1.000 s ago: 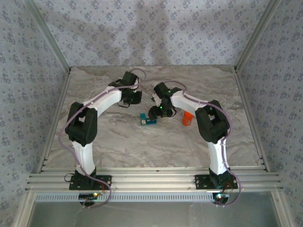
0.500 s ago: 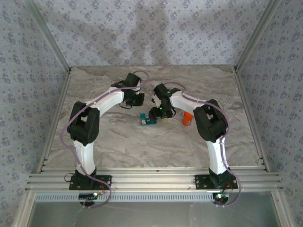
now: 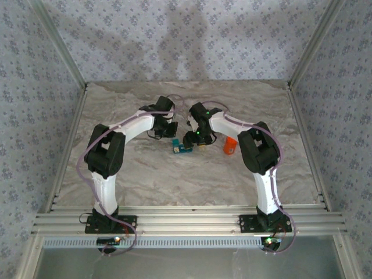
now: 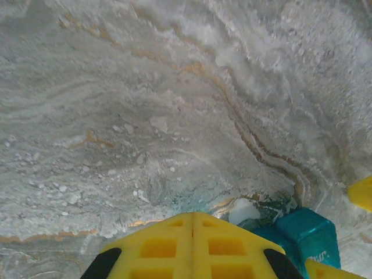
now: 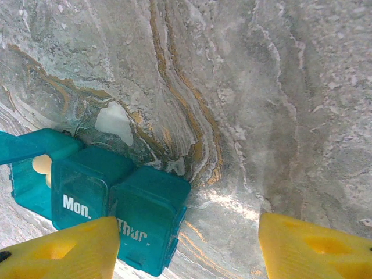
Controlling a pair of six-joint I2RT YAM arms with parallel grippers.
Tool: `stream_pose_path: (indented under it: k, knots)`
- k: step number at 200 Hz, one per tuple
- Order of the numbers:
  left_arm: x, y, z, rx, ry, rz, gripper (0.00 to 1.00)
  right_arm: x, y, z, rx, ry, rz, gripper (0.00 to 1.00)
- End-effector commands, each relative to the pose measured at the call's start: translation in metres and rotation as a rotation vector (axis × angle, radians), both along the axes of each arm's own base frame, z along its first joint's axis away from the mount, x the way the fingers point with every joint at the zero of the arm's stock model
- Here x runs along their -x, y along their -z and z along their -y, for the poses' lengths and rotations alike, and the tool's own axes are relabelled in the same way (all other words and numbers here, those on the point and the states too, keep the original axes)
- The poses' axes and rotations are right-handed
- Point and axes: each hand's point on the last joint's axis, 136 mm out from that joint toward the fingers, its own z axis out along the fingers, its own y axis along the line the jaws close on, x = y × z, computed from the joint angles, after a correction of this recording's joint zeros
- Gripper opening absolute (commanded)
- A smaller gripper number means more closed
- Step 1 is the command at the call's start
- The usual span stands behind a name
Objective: Sort the pills into containers
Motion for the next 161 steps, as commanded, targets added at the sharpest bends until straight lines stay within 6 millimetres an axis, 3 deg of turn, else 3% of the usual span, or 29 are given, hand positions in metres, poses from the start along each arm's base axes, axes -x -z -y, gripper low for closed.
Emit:
stream_pose_path:
  k: [1, 161]
  knots:
    - [0.016, 0.001, 0.002, -0.001, 0.040, -0.031, 0.00, 0.000, 0.008, 0.007, 0.026, 0.030, -0.033, 0.66]
    - [0.040, -0.022, 0.015, 0.043, 0.096, -0.010, 0.00, -0.002, 0.013, 0.009, 0.032, 0.039, -0.044, 0.64]
